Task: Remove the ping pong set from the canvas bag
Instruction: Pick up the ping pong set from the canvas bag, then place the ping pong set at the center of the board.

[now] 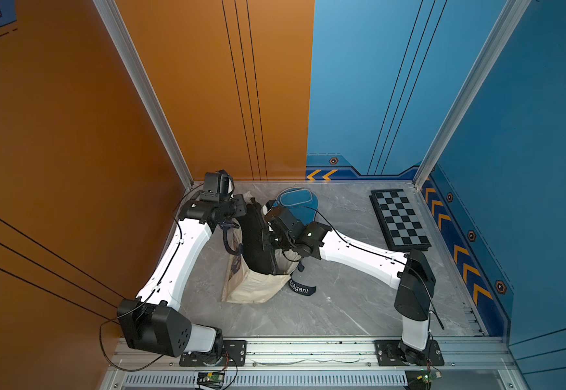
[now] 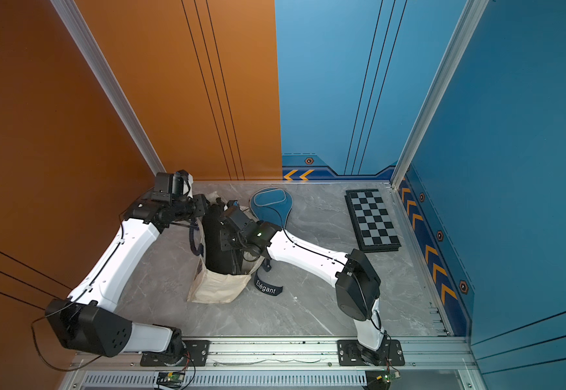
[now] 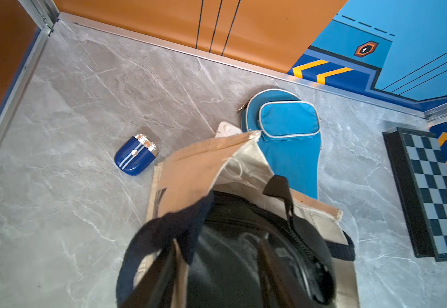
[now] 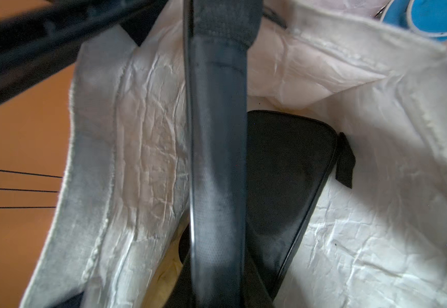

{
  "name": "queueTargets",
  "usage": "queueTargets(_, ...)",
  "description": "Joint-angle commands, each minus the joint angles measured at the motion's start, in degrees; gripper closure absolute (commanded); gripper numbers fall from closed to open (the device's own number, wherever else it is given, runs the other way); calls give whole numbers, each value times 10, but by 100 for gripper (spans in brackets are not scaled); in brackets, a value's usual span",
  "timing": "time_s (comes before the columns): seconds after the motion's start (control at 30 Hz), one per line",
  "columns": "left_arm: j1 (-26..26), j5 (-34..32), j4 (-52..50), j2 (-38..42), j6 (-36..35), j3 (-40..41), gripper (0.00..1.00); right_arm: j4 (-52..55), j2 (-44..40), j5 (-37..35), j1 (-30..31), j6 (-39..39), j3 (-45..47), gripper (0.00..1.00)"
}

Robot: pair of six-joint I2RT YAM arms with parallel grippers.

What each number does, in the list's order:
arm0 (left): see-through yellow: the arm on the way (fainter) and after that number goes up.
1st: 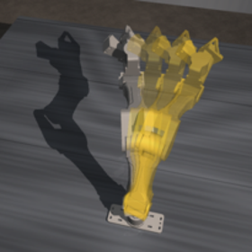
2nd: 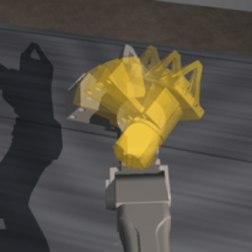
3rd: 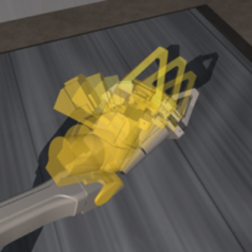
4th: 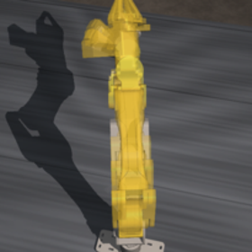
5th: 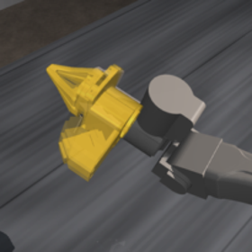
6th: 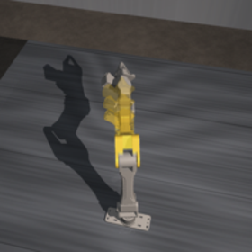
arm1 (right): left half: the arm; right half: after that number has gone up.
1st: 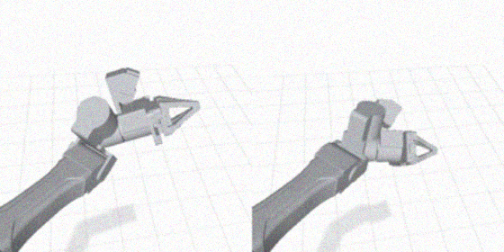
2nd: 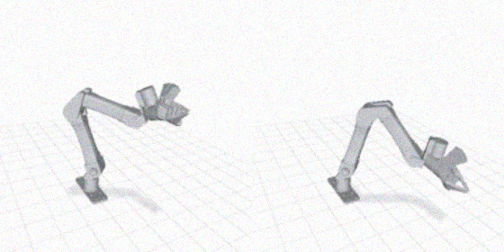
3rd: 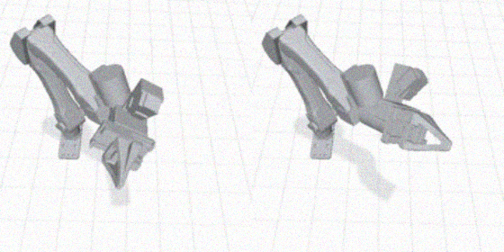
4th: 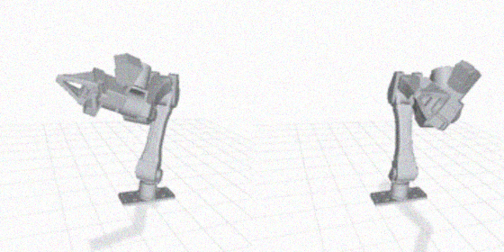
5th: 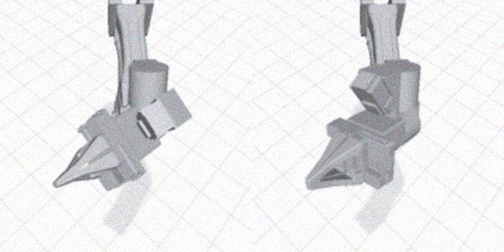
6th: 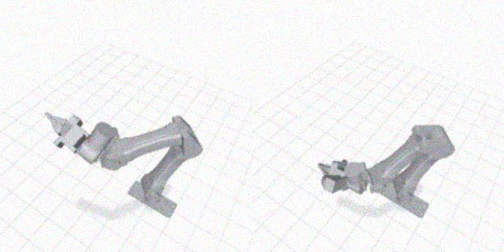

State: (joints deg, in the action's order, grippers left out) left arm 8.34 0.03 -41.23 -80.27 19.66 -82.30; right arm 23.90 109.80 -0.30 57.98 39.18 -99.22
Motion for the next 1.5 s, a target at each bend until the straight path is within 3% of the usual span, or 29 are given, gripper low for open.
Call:
queueTargets(0.0, -9, -11, -21, 2, -20, -2, 58, -42, -35, -5, 2, -10, 0, 88)
queueTargets(0.13, -10, -18, -20, -10, -24, 0, 71, -40, -33, -8, 4, -14, -7, 88)
queueTargets(0.27, -11, -31, -23, -22, -26, -3, 100, -26, -39, -23, 9, -27, -11, 88)
queueTargets(0.57, -25, -25, -20, -32, -7, -14, 100, 3, -101, -102, 14, -88, 2, 88)
queueTargets(0.9, -36, 9, -10, -23, 6, -28, 100, 9, -276, -240, 6, -187, 74, 90)
queueTargets(1.2, -40, 18, 12, 1, 10, -8, 100, 65, -411, -366, -68, -267, 149, 91)
queueTargets(1.33, -44, 22, 23, 14, 12, 3, 100, 76, -408, -423, -110, -305, 183, 91)
queueTargets(1.47, -49, 38, 41, 28, 19, 19, 100, 78, -329, -464, -143, -347, 182, 90)
